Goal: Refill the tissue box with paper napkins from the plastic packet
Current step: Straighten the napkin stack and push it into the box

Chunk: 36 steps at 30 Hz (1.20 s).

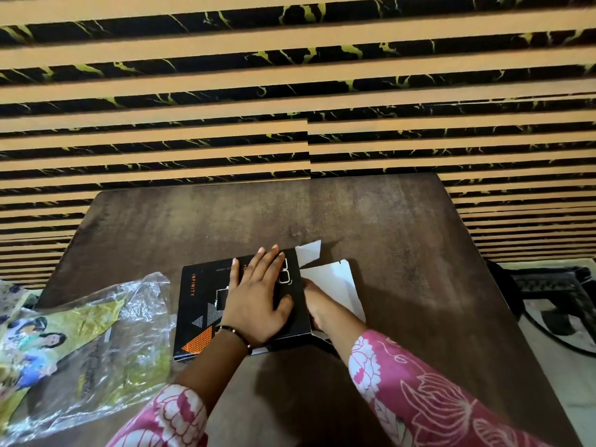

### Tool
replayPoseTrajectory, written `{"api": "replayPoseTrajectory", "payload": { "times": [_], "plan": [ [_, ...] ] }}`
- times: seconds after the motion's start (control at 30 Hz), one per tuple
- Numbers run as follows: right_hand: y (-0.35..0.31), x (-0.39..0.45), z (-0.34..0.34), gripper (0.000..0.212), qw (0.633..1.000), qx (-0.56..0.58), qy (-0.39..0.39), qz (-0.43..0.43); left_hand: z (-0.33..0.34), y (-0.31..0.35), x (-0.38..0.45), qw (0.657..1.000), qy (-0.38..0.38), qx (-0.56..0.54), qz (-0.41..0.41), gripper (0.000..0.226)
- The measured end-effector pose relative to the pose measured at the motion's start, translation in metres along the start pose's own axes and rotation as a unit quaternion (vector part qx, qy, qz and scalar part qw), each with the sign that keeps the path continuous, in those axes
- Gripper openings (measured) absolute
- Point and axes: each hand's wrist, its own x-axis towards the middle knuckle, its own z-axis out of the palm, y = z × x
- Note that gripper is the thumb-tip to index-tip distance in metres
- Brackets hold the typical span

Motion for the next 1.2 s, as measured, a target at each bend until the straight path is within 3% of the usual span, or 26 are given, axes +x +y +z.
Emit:
{"api": "replayPoseTrajectory", "payload": {
  "times": [0.1,0.3,0.43,0.6,0.67,0.73,0.83,0.93,1.0,1.1,1.2],
  "plan": [
    [-0.004,-0.011,-0.013,0.019,0.998,-0.035,-0.042,-0.005,0.001,-0.001,0.0,1.0,0.006,-0.004,0.002,0.082],
    [-0.004,-0.008,-0.037,0.033,0.996,-0.017,0.031,-0.082,0.002,-0.001,0.0,1.0,0.011,-0.012,0.004,0.081],
    [0.0,-0.013,-0.019,0.034,0.996,-0.061,-0.001,-0.068,0.0,0.0,0.0,1.0,0.009,-0.005,0.001,0.082],
    [-0.004,-0.049,-0.067,0.043,0.989,-0.072,-0.076,-0.109,0.001,0.0,-0.001,1.0,0.005,-0.001,0.0,0.083],
    [0.0,-0.069,-0.078,0.053,0.965,-0.187,-0.128,-0.129,0.002,-0.001,-0.001,1.0,0.007,0.0,-0.003,0.084],
    [0.008,-0.076,-0.075,0.059,0.929,-0.32,-0.127,-0.133,0.002,-0.001,0.0,1.0,0.003,0.006,-0.002,0.084],
    [0.02,-0.068,-0.063,0.058,0.868,-0.46,0.007,-0.187,0.001,-0.002,0.0,1.0,-0.003,0.01,0.001,0.084],
    [0.018,-0.056,-0.064,0.065,0.839,-0.458,0.144,-0.257,0.001,-0.002,-0.002,1.0,0.004,0.014,0.009,0.083],
    [0.012,-0.051,-0.064,0.081,0.822,-0.457,0.196,-0.278,0.002,-0.002,-0.004,1.0,0.004,0.025,0.016,0.083],
    [0.003,-0.047,-0.055,0.11,0.787,-0.507,0.192,-0.296,0.001,0.002,-0.008,0.999,-0.007,0.033,0.032,0.085],
    [0.0,-0.043,-0.047,0.114,0.753,-0.56,0.162,-0.304,-0.001,0.012,-0.014,0.998,-0.031,0.051,0.035,0.089]
  ]
}}
